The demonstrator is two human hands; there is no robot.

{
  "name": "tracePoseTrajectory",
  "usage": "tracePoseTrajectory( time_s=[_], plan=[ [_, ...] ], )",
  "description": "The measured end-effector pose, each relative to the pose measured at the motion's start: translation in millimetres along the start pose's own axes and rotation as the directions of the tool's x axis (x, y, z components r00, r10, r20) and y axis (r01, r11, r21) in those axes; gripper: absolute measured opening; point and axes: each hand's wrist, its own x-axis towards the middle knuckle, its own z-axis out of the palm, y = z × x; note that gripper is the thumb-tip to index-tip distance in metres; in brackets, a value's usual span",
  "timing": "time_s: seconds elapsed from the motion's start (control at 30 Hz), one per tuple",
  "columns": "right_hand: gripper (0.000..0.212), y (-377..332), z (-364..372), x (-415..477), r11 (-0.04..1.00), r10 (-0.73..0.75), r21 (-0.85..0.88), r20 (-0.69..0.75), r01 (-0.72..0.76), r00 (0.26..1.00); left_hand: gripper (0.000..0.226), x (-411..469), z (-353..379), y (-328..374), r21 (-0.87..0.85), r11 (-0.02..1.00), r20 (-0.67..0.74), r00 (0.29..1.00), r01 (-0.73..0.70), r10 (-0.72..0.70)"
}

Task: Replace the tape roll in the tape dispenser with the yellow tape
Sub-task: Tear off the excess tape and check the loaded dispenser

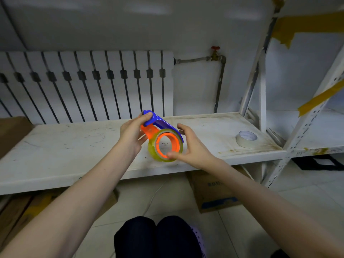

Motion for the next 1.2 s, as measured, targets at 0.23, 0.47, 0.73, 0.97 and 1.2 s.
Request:
tracePoseTrajectory(
  time_s=[0.23,0.47,0.73,0.97,1.2],
  plan=[
    [0.121,-8,13,-12,0.972,-0.079,-0.227,-0.117,0.05,0.99,0.046,-13,6,-2,-0.055,0.987,-0.003,0.989,0.148,-0.148],
    [0.118,28,6,-13,0.979,0.166,0.146,-0.173,-0.141,0.971,0.077,4,3,-16,0.249,0.942,0.073,0.966,0.225,-0.25],
    [0.122,129,-27,-16,0.885,0.464,0.138,-0.354,-0.446,0.812,0.004,16,16,-53,0.371,0.873,0.124,0.915,0.317,-0.385],
    [0.116,183,-52,7,0.837,0.493,0.067,-0.522,-0.543,0.696,0.018,47,52,-59,0.452,0.879,0.143,0.96,0.153,-0.24],
    [0.11,207,-62,53,0.805,0.466,-0.052,-0.56,-0.591,0.685,0.01,77,73,-55,0.463,0.881,0.151,0.97,0.099,-0.189]
  ],
)
